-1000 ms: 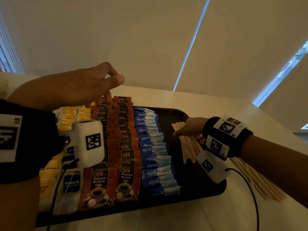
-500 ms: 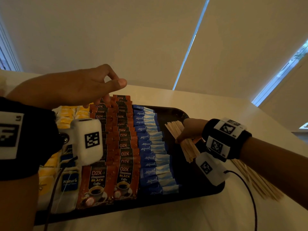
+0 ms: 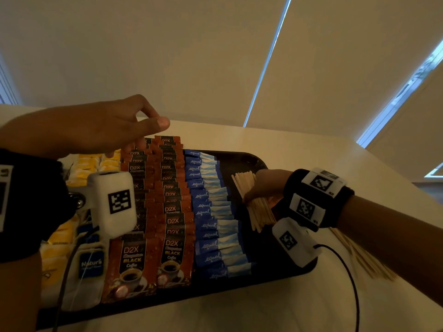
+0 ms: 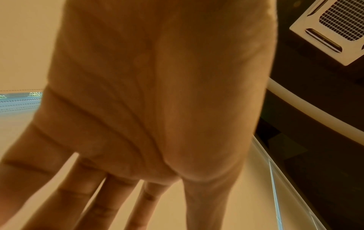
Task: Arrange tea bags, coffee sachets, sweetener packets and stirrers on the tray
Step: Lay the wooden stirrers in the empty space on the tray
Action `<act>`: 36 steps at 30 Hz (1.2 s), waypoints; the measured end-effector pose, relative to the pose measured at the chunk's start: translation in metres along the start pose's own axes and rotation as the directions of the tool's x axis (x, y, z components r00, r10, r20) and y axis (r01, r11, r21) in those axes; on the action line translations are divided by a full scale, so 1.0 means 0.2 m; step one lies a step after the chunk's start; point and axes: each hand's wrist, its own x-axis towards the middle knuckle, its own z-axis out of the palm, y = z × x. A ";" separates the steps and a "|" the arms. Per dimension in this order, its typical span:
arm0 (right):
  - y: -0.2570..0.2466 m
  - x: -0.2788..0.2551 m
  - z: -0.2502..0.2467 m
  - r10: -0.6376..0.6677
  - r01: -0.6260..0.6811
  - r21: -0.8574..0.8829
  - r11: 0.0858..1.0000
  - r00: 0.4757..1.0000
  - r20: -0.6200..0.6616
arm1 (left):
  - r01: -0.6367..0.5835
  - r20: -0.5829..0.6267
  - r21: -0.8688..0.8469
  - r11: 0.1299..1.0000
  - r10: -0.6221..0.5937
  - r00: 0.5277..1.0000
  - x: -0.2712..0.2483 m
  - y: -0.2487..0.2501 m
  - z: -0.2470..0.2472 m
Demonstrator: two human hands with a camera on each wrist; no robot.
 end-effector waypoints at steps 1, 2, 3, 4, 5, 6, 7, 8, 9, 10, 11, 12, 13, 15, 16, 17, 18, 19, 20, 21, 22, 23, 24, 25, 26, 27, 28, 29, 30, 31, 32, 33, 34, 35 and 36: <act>0.01 0.00 -0.01 0.016 -0.016 0.049 0.999 1.000 0.004 | 0.002 -0.001 0.000 1.000 -0.002 1.000 0.00 0.00 0.00; 0.04 -0.02 -0.03 0.030 -0.029 0.108 0.994 1.000 -0.004 | 0.008 -0.003 0.000 1.000 -0.008 1.000 0.01 -0.01 0.00; 0.07 -0.03 -0.06 0.038 -0.033 0.169 0.985 0.999 -0.031 | 0.011 -0.006 -0.003 1.000 -0.011 1.000 0.01 -0.01 0.00; 0.12 -0.05 -0.10 0.051 -0.035 0.210 0.977 0.996 -0.070 | 0.017 -0.012 -0.010 1.000 -0.017 1.000 0.02 -0.02 0.00; 0.18 -0.08 -0.14 0.075 -0.047 0.229 0.972 0.991 -0.114 | 0.020 -0.022 -0.014 1.000 -0.021 1.000 0.02 -0.02 0.00; 0.25 -0.10 -0.18 0.106 -0.070 0.235 0.970 0.984 -0.146 | 0.021 -0.032 -0.015 1.000 -0.022 0.999 0.03 -0.03 0.00; 0.34 -0.12 -0.22 0.144 -0.104 0.228 0.968 0.976 -0.166 | 0.017 -0.040 -0.019 1.000 -0.018 0.999 0.03 -0.04 0.00; 0.43 -0.14 -0.24 0.176 -0.137 0.213 0.967 0.968 -0.177 | 0.013 -0.046 -0.024 1.000 -0.014 0.999 0.03 -0.04 -0.01; 0.52 -0.17 -0.25 0.210 -0.177 0.191 0.966 0.963 -0.171 | 0.010 -0.049 -0.034 0.999 -0.012 0.999 0.04 -0.05 0.00; 0.61 -0.19 -0.25 0.239 -0.216 0.152 0.965 0.958 -0.156 | 0.010 -0.052 -0.042 0.999 -0.012 0.999 0.04 -0.05 0.00; 0.68 -0.21 -0.24 0.270 -0.258 0.105 0.961 0.954 -0.132 | 0.012 -0.055 -0.049 0.999 -0.015 0.998 0.04 -0.05 0.00; 0.74 -0.24 -0.21 0.295 -0.288 0.072 0.955 0.949 -0.112 | 0.015 -0.060 -0.055 0.998 -0.018 0.998 0.04 -0.05 0.00; 0.79 -0.26 -0.17 0.317 -0.312 0.063 0.948 0.944 -0.089 | 0.016 -0.067 -0.059 0.998 -0.020 0.998 0.04 -0.05 0.00; 0.84 -0.30 -0.09 0.354 -0.353 0.043 0.935 0.935 -0.035 | 0.015 -0.070 -0.062 0.998 -0.019 0.997 0.04 -0.05 0.01; 0.85 -0.31 -0.05 0.365 -0.365 0.033 0.930 0.931 -0.009 | 0.014 -0.068 -0.066 0.998 -0.019 0.998 0.04 -0.05 0.01; 0.85 -0.32 -0.02 0.375 -0.375 0.030 0.926 0.927 0.019 | 0.016 -0.067 -0.072 0.997 -0.020 0.998 0.04 -0.05 0.01; 0.86 -0.33 0.00 0.382 -0.384 0.039 0.923 0.923 0.042 | 0.018 -0.068 -0.079 0.997 -0.023 0.997 0.05 -0.04 0.02; 0.86 -0.33 0.01 0.386 -0.388 0.053 0.920 0.921 0.054 | 0.022 -0.072 -0.089 0.996 -0.028 0.997 0.05 -0.04 0.02; 0.87 -0.33 0.01 0.388 -0.390 0.066 0.918 0.921 0.049 | 0.024 -0.075 -0.096 0.995 -0.031 0.997 0.06 -0.04 0.02; 0.88 -0.32 0.00 0.395 -0.396 0.075 0.915 0.918 0.031 | 0.022 -0.077 -0.098 0.995 -0.030 0.997 0.06 -0.04 0.03; 0.90 -0.32 0.00 0.401 -0.400 0.086 0.912 0.916 0.009 | 0.017 -0.080 -0.094 0.995 -0.025 0.996 0.07 -0.04 0.03; 0.91 -0.31 0.00 0.407 -0.404 0.089 0.910 0.913 -0.011 | 0.012 -0.086 -0.092 0.996 -0.020 0.996 0.07 -0.05 0.03; 0.93 -0.30 0.00 0.411 -0.408 0.083 0.909 0.911 -0.024 | 0.010 -0.093 -0.093 0.996 -0.019 0.995 0.07 -0.05 0.03; 0.96 -0.28 0.00 0.413 -0.410 0.076 0.909 0.910 -0.039 | 0.010 -0.101 -0.099 0.995 -0.020 0.995 0.07 -0.05 0.03; 0.97 -0.27 0.00 0.416 -0.412 0.077 0.908 0.908 -0.052 | 0.014 -0.106 -0.108 0.994 -0.026 0.994 0.07 -0.05 0.03; 0.99 -0.26 0.00 0.412 -0.407 0.080 0.910 0.909 -0.059 | 0.017 -0.110 -0.117 0.993 -0.029 0.994 0.07 -0.06 0.03; 1.01 -0.24 0.00 0.398 -0.392 0.089 0.916 0.915 -0.067 | 0.020 -0.112 -0.126 0.992 -0.035 0.993 0.07 -0.06 0.03; 1.04 -0.22 0.00 0.383 -0.377 0.093 0.922 0.922 -0.061 | 0.026 -0.113 -0.132 0.991 -0.041 0.993 0.07 -0.06 0.03; 1.05 -0.20 0.00 0.375 -0.368 0.109 0.924 0.925 -0.056 | 0.030 -0.113 -0.136 0.990 -0.045 0.993 0.06 -0.06 0.03; 1.07 -0.19 0.00 0.378 -0.366 0.132 0.921 0.923 -0.074 | 0.030 -0.114 -0.134 0.990 -0.045 0.992 0.07 -0.06 0.03; 1.08 -0.18 0.00 0.385 -0.370 0.144 0.918 0.918 -0.093 | 0.028 -0.113 -0.132 0.991 -0.043 0.993 0.07 -0.06 0.03; 1.10 -0.16 0.00 0.399 -0.381 0.151 0.912 0.910 -0.113 | 0.028 -0.109 -0.132 0.991 -0.043 0.993 0.07 -0.06 0.04; 1.11 -0.14 0.00 0.404 -0.386 0.148 0.911 0.906 -0.128 | 0.032 -0.104 -0.134 0.990 -0.046 0.994 0.07 -0.06 0.04; 1.11 -0.13 0.00 0.399 -0.381 0.140 0.914 0.907 -0.138 | 0.036 -0.100 -0.136 0.990 -0.050 0.994 0.07 -0.06 0.04; 1.10 -0.13 0.00 0.394 -0.375 0.142 0.916 0.908 -0.142 | 0.038 -0.097 -0.135 0.990 -0.051 0.994 0.07 -0.06 0.04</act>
